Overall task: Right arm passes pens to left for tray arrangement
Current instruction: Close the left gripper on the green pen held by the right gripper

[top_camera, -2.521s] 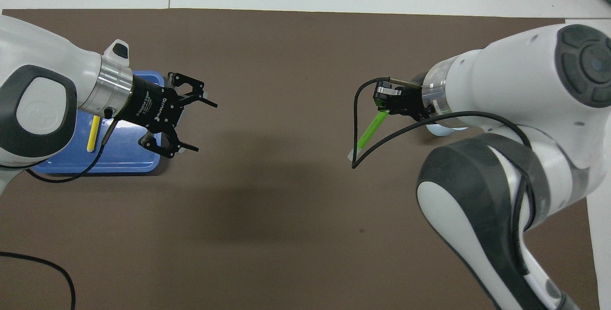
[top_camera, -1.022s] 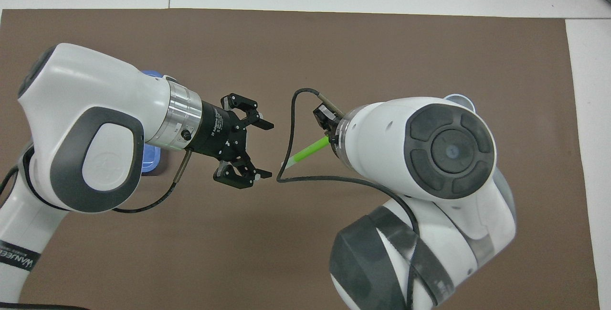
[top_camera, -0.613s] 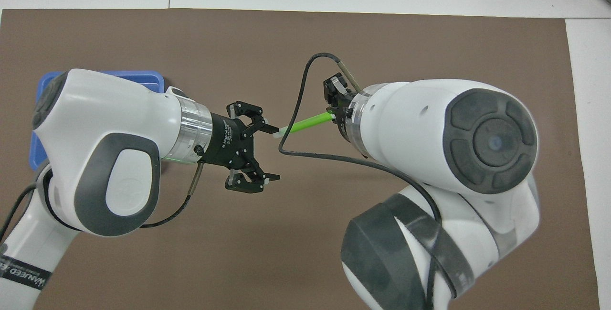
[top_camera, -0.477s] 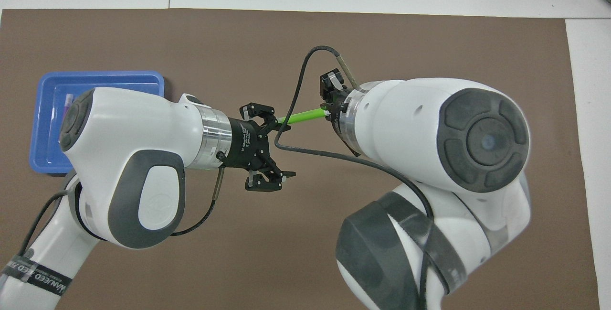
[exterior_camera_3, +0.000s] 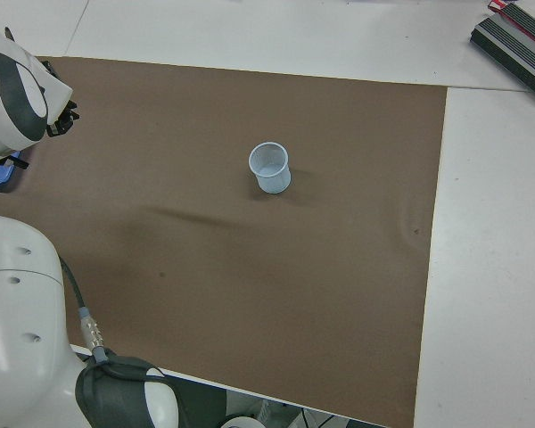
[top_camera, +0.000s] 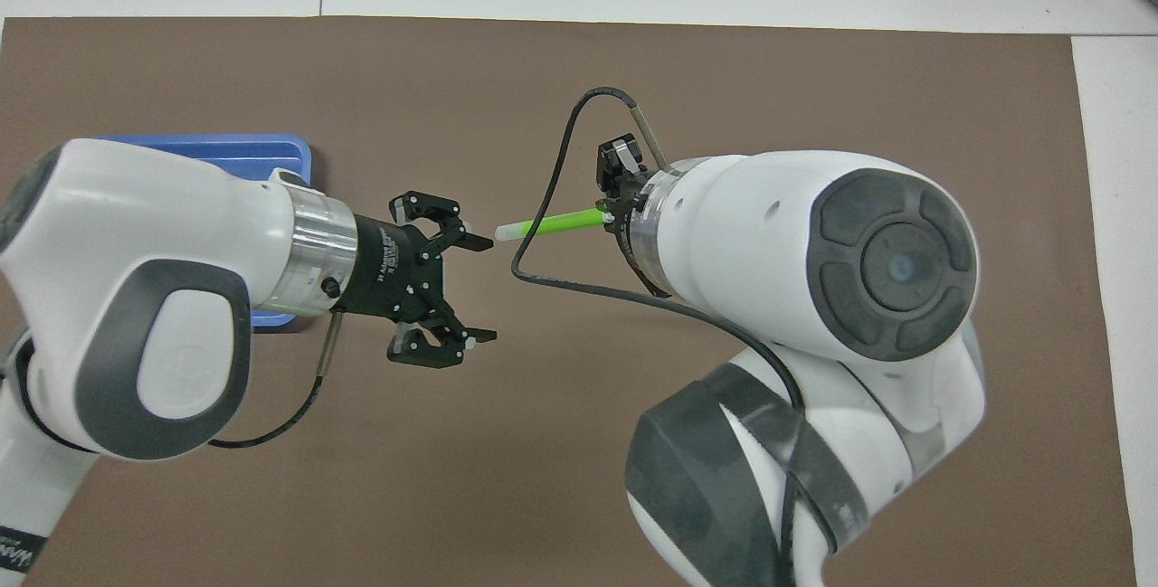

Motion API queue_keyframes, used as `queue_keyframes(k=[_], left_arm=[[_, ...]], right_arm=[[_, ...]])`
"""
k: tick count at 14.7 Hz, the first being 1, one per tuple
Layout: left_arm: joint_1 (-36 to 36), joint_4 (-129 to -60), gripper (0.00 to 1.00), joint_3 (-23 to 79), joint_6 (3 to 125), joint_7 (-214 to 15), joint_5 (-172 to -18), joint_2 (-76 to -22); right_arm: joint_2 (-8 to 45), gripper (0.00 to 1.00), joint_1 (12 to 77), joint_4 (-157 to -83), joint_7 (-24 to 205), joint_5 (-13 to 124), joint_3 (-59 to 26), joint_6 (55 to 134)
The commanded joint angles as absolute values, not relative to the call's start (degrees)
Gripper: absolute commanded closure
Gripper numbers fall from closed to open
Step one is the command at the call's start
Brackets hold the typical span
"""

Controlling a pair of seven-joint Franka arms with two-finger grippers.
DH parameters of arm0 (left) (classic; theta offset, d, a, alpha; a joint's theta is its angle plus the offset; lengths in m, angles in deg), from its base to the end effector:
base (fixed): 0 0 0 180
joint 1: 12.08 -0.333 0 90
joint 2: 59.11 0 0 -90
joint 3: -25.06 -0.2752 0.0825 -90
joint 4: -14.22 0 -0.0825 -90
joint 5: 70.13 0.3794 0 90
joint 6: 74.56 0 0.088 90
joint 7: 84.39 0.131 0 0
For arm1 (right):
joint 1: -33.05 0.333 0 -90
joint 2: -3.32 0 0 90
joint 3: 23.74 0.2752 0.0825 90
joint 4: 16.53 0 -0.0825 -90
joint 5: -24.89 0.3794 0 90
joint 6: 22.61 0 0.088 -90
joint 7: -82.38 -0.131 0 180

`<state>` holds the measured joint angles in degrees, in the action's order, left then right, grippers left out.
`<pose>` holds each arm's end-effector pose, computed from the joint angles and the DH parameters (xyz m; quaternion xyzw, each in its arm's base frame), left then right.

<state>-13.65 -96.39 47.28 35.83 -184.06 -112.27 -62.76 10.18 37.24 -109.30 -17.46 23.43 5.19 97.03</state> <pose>0.4966 -0.2564 0.4743 0.6490 0.6854 -0.2719 0.1874 0.5336 0.3301 0.5302 -0.8199 0.5428 -0.0575 0.1725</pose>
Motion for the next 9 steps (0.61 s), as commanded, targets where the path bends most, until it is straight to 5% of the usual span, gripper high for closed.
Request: queue_keyframes(k=[1,9], left_arm=[[-15.16,-96.87,0.06,47.38,34.24,-182.12,-113.19,-65.0],[-10.95,-97.83,0.11,47.82,47.51,-182.73,-113.19,-64.47]], right_arm=[[10.7,1.0,37.1,-108.72,-18.78,23.92,5.62,97.36],[10.61,1.0,37.1,-108.9,-18.95,24.1,5.62,97.36]])
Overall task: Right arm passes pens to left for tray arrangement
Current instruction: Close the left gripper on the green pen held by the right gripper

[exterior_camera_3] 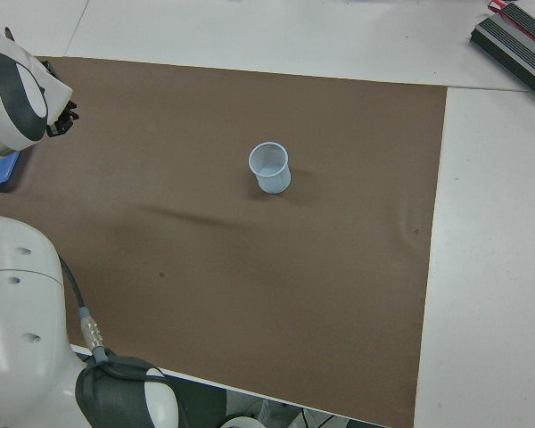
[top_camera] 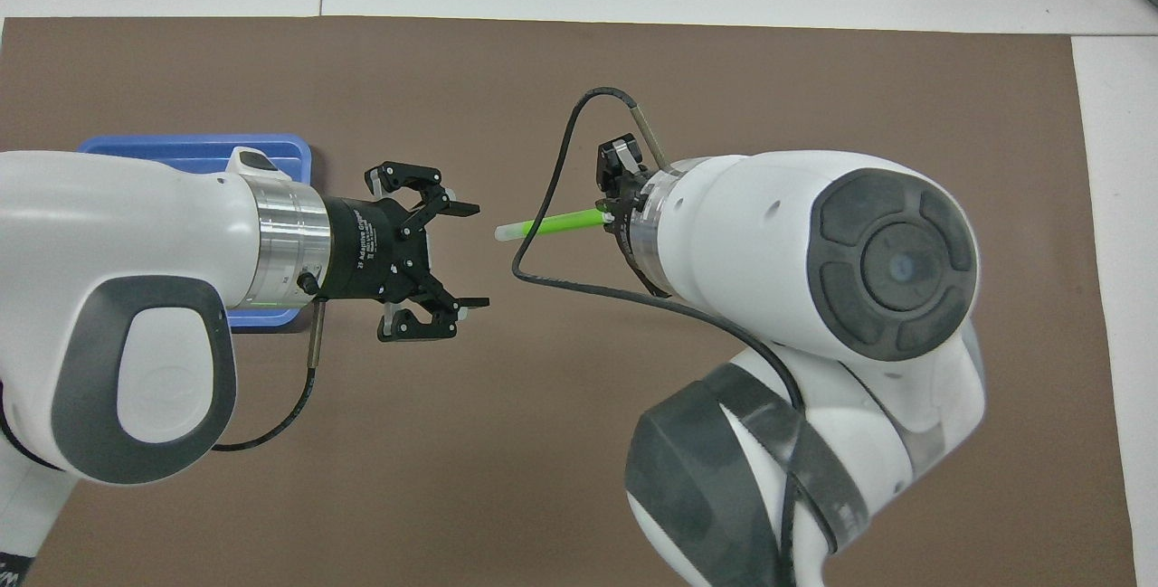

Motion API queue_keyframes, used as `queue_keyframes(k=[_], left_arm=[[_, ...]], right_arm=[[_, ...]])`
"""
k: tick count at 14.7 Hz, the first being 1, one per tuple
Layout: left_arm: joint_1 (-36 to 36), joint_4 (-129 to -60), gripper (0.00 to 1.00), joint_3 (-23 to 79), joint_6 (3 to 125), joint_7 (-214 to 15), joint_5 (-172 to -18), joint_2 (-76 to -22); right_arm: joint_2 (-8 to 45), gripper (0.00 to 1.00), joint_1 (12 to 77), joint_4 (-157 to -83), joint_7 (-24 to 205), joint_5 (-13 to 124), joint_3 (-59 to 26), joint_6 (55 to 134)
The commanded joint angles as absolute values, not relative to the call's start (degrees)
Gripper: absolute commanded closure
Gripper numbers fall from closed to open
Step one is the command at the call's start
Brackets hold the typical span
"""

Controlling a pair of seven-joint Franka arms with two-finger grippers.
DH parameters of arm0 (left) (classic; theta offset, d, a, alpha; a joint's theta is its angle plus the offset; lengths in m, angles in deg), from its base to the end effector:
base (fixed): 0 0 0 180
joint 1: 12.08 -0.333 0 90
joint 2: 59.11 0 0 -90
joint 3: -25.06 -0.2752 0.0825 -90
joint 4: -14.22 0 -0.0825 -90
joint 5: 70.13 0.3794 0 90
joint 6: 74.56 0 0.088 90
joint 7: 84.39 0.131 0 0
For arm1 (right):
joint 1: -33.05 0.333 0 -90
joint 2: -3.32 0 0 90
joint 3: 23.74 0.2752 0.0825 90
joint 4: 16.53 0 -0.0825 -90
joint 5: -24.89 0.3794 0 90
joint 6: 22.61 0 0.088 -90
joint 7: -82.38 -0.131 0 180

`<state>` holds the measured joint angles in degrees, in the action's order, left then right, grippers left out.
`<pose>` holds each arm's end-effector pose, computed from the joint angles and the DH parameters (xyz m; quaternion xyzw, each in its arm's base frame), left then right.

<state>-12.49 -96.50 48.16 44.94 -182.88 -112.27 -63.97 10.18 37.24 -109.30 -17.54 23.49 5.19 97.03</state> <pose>0.5048 -0.2676 0.4954 0.6505 0.6820 -0.2209 0.2510 0.5336 0.3301 0.5302 -0.8194 0.5436 -0.0569 0.1727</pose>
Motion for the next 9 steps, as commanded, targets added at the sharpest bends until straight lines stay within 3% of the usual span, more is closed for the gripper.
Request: queue_keyframes(k=[1,9], left_arm=[[-10.42,-97.92,0.12,47.82,48.91,-182.91,-113.28,-64.38],[-7.52,-100.65,0.11,47.82,54.46,-183.7,-113.28,-64.82]], right_arm=[[10.52,1.0,37.1,-108.99,-18.78,24.1,5.62,97.36],[10.35,1.0,37.1,-109.69,-20.1,24.1,5.62,98.5]])
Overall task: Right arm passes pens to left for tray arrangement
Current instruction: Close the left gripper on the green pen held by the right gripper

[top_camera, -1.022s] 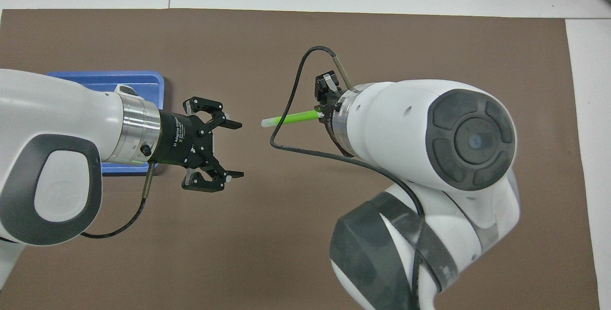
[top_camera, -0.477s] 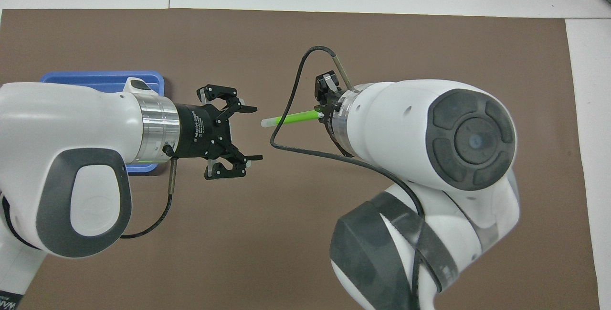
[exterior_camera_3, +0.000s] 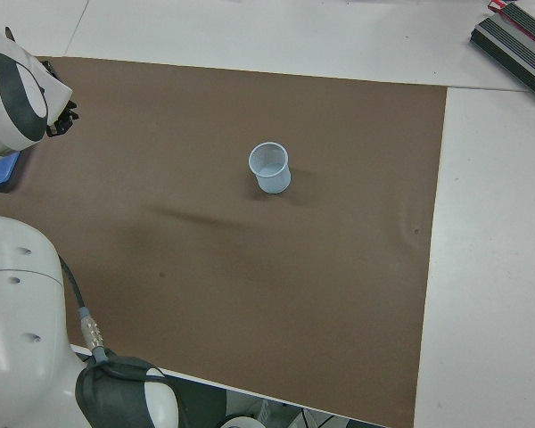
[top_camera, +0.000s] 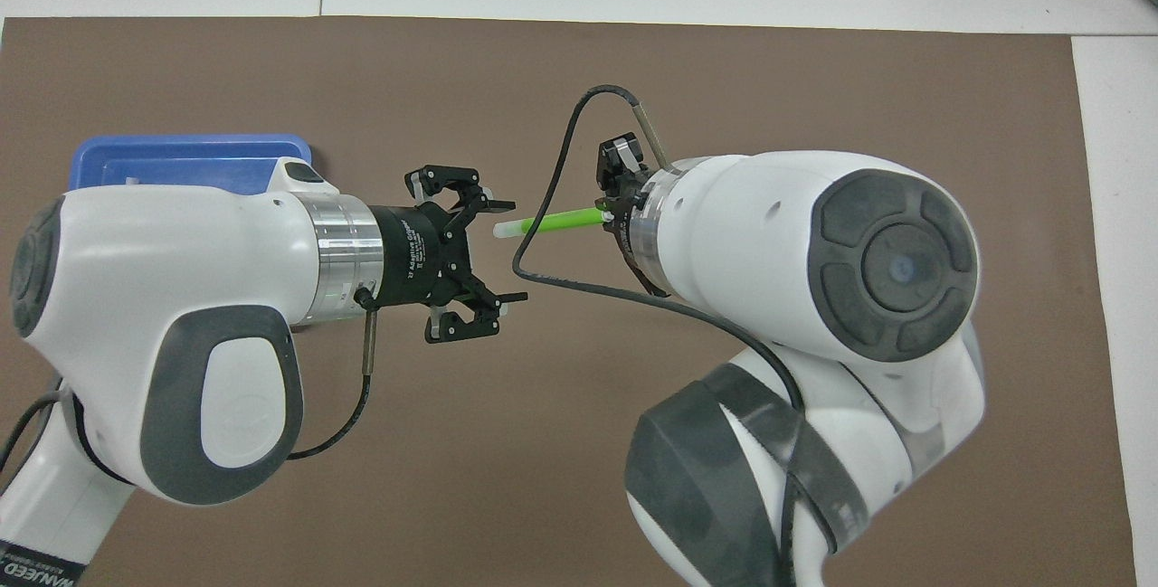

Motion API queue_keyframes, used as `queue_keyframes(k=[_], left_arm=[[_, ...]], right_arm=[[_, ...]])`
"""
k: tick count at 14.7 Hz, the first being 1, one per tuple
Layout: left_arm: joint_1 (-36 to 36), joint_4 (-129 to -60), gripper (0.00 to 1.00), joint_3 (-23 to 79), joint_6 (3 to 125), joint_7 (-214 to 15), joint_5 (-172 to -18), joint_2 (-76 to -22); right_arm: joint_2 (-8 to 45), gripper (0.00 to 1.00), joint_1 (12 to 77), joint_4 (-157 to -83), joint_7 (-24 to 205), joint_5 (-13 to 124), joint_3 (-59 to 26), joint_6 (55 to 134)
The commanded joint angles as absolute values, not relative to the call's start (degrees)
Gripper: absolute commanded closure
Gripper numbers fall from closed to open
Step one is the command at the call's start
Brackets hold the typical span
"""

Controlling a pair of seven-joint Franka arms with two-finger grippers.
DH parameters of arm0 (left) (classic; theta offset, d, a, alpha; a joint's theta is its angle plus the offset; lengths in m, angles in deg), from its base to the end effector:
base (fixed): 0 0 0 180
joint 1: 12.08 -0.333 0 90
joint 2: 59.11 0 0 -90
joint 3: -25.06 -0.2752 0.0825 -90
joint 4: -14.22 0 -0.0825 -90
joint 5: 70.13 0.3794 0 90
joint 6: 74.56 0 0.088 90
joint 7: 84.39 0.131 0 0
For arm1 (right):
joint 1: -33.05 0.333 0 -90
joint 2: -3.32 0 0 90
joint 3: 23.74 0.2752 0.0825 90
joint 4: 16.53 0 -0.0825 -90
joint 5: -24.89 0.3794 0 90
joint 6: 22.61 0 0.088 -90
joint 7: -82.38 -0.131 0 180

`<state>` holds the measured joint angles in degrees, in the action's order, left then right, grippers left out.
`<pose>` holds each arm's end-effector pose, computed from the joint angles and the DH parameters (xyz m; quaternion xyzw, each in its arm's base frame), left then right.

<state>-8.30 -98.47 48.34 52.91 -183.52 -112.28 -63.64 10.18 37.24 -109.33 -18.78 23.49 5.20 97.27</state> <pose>0.4976 -0.2969 0.4870 0.6499 0.6792 -0.1995 0.2765 0.5338 0.3304 0.5305 -0.8133 0.5522 -0.0557 0.1750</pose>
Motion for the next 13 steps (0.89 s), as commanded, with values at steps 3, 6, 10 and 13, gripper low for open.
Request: queue_keyframes(k=[3,6,10,13], left_arm=[[-4.27,-101.61,0.14,47.91,60.15,-185.01,-113.28,-64.47],[-4.35,-101.88,0.14,47.91,61.23,-185.02,-113.28,-64.3],[-4.0,-102.75,0.14,47.91,63.68,-184.93,-113.28,-63.6],[-2.69,-102.67,0.14,48.0,65.97,-185.11,-113.37,-62.8]], right_arm=[[10.26,1.0,37.1,-109.95,-20.1,24.1,5.62,98.59],[10.35,1.0,37.1,-109.95,-20.1,24.1,5.7,98.59],[10.35,1.0,37.1,-109.95,-20.01,24.1,5.7,98.59],[10.35,1.0,37.1,-110.04,-19.92,24.1,5.7,98.59]])
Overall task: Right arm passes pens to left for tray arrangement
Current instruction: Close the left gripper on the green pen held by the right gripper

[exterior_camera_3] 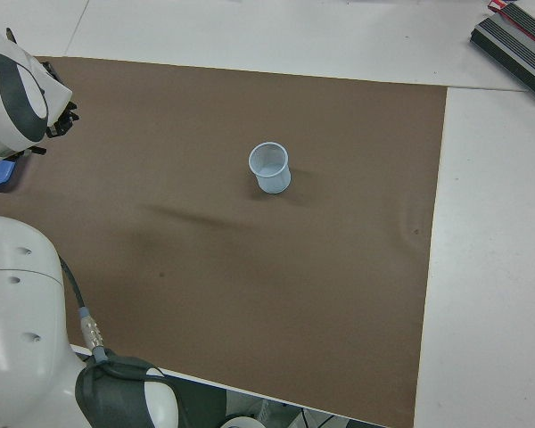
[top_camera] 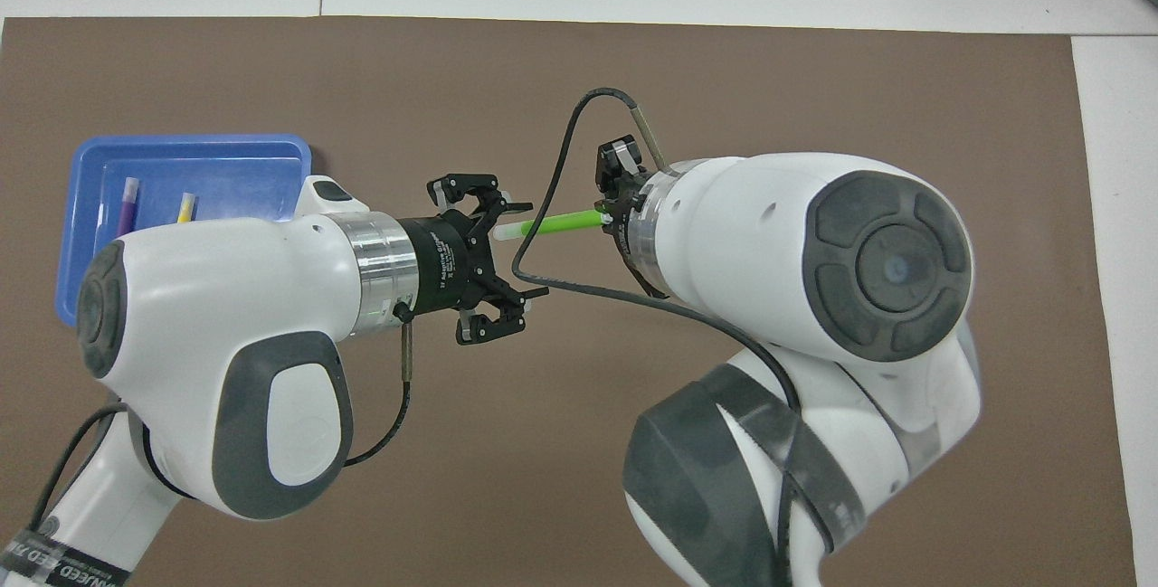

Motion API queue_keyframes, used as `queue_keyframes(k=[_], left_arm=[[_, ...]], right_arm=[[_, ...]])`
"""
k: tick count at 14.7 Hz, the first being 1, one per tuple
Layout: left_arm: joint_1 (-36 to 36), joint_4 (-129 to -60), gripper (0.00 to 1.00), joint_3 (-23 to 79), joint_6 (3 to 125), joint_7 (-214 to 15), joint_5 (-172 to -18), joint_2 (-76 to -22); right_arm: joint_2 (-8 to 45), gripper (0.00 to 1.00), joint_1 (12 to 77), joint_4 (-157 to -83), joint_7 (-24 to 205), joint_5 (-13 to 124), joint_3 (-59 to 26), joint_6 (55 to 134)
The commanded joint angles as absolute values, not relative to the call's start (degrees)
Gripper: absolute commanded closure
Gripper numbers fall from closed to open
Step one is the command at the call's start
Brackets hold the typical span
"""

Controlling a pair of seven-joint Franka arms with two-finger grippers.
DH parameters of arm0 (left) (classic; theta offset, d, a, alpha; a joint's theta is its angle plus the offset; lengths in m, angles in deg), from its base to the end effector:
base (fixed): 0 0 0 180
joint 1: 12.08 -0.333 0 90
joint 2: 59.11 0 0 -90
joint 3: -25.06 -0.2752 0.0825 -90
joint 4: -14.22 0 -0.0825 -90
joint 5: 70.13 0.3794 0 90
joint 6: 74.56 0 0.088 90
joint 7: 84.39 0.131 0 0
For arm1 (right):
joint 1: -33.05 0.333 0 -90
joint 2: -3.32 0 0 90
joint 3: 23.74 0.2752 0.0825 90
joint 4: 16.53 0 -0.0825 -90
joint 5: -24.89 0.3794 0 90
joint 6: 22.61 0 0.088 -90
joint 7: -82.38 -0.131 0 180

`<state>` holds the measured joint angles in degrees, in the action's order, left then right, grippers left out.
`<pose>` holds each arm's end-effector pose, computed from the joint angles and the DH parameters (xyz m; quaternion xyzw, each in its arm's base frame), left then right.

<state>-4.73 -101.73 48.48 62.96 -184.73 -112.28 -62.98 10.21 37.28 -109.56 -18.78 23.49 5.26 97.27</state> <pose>0.4931 -0.3156 0.4684 0.6349 0.6890 -0.1719 0.3042 0.5330 0.3313 0.5281 -0.8141 0.5516 -0.0545 0.1731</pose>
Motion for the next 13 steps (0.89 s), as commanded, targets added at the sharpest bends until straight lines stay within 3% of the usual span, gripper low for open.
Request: queue_keyframes(k=[1,4,5,12,13], left_arm=[[-2.42,-102.67,0.14,48.0,66.67,-185.19,-113.37,-62.45],[-1.63,-102.58,0.19,48.0,66.68,-185.2,-113.54,-62.36],[-1.62,-102.67,0.43,48.0,66.77,-185.11,-113.54,-62.28],[-1.54,-102.67,0.87,47.91,67.29,-184.93,-113.54,-62.27],[-1.54,-102.76,1.0,48.0,67.82,-185.02,-113.54,-62.27]], right_arm=[[10.35,1.0,37.01,-110.04,-19.83,24.1,5.7,98.5],[10.26,1.0,37.01,-110.57,-19.74,24.1,5.7,98.59],[10.26,1.0,37.01,-110.48,-19.66,24.1,5.7,98.59],[10.26,1.0,37.01,-110.57,-19.48,24.1,5.7,98.59],[10.17,1.0,37.01,-110.57,-19.48,24.1,5.7,98.5]])
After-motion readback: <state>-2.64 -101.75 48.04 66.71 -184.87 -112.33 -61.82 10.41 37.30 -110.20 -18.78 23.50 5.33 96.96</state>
